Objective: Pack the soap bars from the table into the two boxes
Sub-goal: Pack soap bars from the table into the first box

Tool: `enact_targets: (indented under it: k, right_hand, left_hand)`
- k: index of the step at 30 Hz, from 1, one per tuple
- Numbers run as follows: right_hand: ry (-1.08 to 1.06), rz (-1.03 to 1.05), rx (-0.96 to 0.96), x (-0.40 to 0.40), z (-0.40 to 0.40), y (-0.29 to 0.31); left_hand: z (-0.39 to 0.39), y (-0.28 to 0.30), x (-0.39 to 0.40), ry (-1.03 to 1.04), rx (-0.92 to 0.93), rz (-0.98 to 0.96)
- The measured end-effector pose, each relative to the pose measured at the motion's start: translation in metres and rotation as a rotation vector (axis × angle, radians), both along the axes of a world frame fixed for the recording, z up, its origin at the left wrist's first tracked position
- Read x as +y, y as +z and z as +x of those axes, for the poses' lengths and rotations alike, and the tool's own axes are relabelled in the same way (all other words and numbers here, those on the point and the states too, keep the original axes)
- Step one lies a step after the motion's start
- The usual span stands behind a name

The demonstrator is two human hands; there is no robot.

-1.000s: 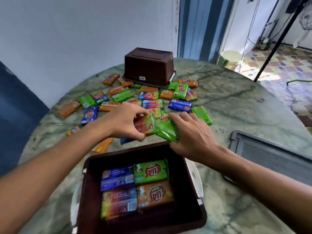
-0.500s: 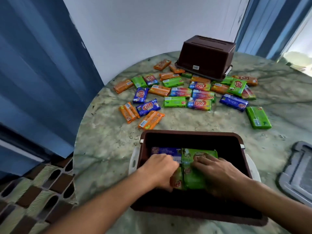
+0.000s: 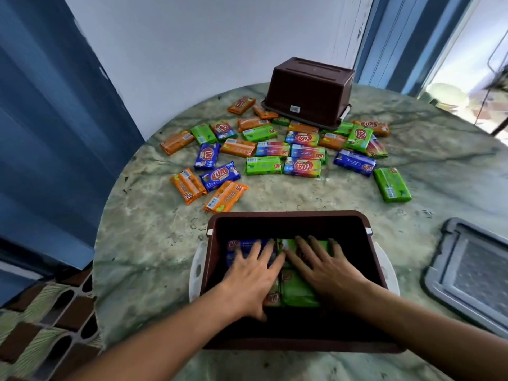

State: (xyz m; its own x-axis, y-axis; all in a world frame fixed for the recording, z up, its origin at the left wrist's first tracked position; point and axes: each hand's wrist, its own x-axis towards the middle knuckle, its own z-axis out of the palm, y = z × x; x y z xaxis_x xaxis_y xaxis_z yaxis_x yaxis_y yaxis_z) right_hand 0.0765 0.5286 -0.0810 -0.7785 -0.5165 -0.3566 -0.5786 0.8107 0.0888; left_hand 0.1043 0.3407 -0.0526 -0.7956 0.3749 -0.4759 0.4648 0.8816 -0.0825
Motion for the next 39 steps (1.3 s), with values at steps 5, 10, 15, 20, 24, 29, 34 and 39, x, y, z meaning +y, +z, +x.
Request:
enact_targets:
  k: [5,10,15,20,24,29,34,39]
  right_hand:
    - [0.088,0.103,0.101,-0.013,0.002,-0.017]
    - [0.140,0.098,0.188,-0.020,0.005,-0.029]
    - [0.199,0.080,0.125,-0.011,-0.005,-0.025]
    - [0.356,0.100,0.114,-0.005,-0.005,-0.008]
    - [0.338,0.122,0.055,-0.008,-0.002,0.000]
    - [0.365,0.103,0.061,-0.007,-0.002,-0.003]
    - [0.330,0.091,0.037,-0.005,-0.004,-0.008]
    - [0.287,0.089,0.071,-0.005,-0.005,-0.021]
  left_hand:
    - [0.003,-0.017,0.006,-0.016,0.097,-0.111]
    - [0.000,-0.022,0.004,-0.103,0.130,-0.132]
    - [-0.003,-0.028,0.000,-0.170,0.155,-0.147]
    - [-0.004,-0.032,0.000,-0.174,0.147,-0.149]
    - [-0.005,-0.034,0.000,-0.168,0.124,-0.139]
    - [-0.006,-0.034,0.000,-0.155,0.089,-0.122]
    - [-0.004,-0.035,-0.001,-0.134,0.082,-0.105]
    - [-0.002,-0.035,-0.002,-0.111,0.105,-0.101]
